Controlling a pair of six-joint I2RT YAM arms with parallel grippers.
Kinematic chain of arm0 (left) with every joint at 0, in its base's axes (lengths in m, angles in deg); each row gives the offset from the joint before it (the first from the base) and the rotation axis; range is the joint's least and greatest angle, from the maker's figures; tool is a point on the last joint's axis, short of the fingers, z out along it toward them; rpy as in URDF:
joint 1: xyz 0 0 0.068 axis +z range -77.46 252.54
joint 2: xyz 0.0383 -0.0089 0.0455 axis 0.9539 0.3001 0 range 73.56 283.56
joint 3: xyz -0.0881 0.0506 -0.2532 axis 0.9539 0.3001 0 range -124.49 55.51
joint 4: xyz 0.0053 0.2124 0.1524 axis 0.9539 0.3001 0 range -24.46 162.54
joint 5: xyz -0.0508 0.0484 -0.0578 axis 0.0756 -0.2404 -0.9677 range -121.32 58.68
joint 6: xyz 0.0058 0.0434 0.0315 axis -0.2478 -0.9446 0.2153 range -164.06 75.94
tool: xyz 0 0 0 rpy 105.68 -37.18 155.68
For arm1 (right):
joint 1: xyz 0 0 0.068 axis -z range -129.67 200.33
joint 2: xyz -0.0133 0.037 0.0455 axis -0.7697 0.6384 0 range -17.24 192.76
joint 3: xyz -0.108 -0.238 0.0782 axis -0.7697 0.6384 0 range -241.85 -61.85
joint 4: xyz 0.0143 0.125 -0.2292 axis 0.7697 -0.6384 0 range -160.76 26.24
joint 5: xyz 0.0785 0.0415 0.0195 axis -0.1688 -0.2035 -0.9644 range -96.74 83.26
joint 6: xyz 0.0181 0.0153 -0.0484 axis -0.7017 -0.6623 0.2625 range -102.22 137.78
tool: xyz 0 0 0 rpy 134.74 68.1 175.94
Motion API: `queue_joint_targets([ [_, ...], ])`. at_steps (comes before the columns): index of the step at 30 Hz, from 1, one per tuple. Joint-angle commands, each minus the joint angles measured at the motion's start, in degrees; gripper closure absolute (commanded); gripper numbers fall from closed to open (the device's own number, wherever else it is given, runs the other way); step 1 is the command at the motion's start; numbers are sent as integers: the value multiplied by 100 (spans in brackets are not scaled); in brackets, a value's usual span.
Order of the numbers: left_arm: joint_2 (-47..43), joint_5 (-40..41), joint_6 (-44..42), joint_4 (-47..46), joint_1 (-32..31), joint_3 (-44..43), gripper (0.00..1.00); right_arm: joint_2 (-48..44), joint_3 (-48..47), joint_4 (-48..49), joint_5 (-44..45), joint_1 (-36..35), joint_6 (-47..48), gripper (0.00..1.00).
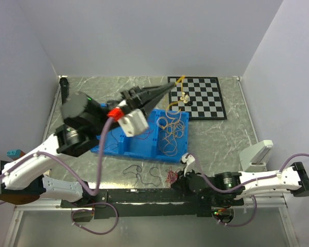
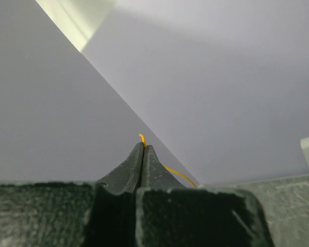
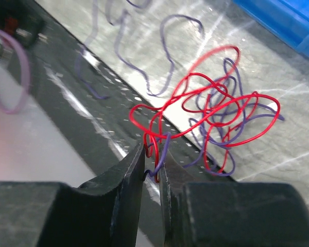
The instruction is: Untangle the cables
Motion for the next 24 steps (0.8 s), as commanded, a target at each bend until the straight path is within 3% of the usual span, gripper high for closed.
queue_joint_targets([
  [1,-76,407,395,-332,97,1015,99,-765,129,-291,49,-54,-332,76],
  [5,-41,636,789,-798,377,2008,99,-1424,244,-607,172,-54,-464,74],
  [10,397,566,1177,-1228,878,2651,99,-1549,200,-854,225,-45,-500,73],
  [24,1997,65,1476,-1572,1354,2600,99,-1127,103,-818,286,-62,-447,67],
])
